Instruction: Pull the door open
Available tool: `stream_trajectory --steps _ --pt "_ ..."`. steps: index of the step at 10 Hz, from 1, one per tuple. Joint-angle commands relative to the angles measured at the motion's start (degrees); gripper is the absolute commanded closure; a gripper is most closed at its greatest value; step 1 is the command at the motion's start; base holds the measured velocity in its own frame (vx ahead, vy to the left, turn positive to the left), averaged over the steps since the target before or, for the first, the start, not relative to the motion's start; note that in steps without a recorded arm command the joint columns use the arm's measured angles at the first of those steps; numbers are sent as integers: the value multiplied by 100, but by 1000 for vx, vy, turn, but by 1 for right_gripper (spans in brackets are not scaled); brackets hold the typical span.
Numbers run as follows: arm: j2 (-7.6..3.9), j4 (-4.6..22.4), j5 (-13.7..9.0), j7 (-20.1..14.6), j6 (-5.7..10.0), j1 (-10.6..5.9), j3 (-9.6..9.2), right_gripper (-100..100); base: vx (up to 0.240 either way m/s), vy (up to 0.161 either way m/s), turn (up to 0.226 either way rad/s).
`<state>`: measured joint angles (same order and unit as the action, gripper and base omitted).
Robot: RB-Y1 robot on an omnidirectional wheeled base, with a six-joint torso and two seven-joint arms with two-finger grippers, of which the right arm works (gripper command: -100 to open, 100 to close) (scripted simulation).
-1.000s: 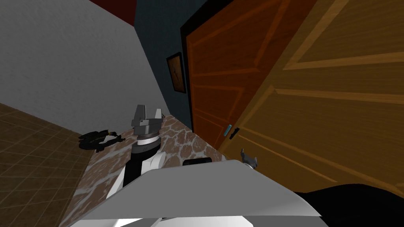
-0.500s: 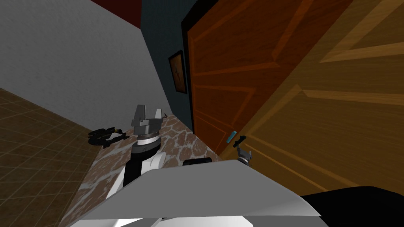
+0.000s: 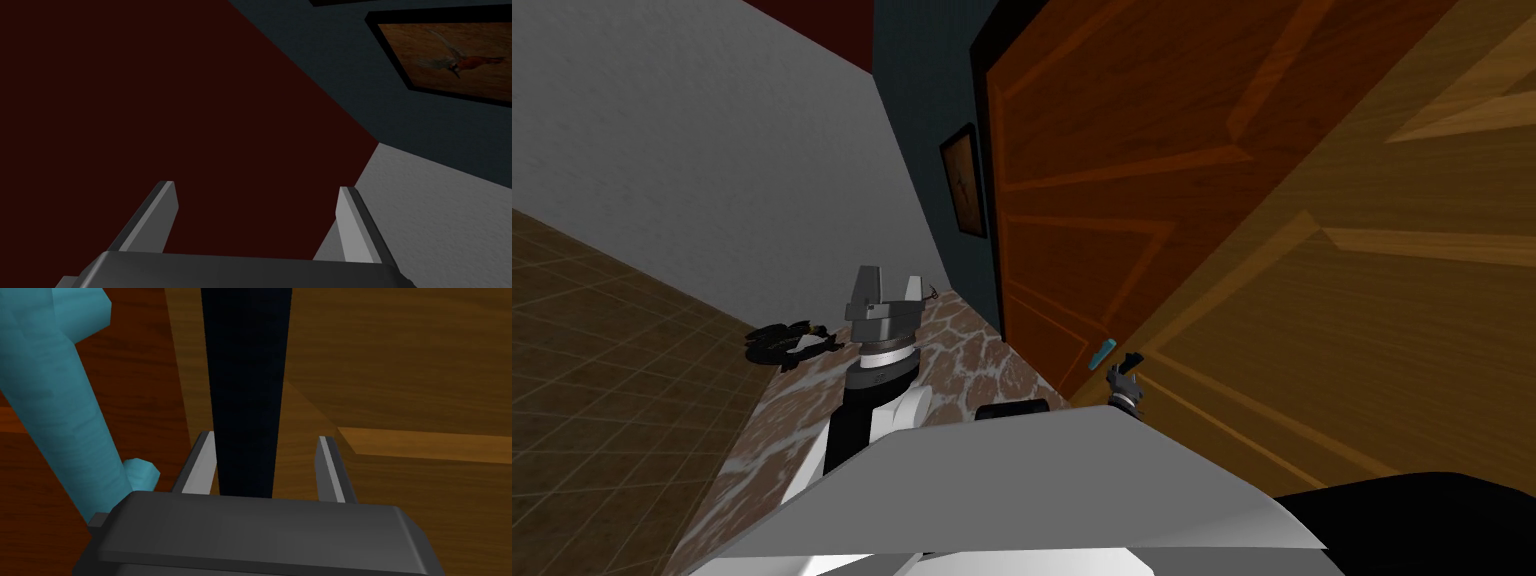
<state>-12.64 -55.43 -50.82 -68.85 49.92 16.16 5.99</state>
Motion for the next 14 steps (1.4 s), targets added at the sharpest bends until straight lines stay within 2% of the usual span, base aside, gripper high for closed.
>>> stream_trajectory --steps 1,5,6,7,9,11,14 --pt "1 2 -1 -1 0 7 1 100 -9 20 30" --pt "1 2 -1 -1 0 7 1 100 -1 3 -4" --pt "-15 70 -34 -14 11 119 2 100 -74 53 -106" --pt "-24 96 -47 -19 18 165 8 100 -133 115 -113" --pt "-24 96 -47 -19 18 165 8 100 -76 82 -44" --pt "-64 199 -101 -38 50 338 18 100 -105 65 -136" --pt "-79 224 -115 -47 60 373 7 100 -72 47 -39"
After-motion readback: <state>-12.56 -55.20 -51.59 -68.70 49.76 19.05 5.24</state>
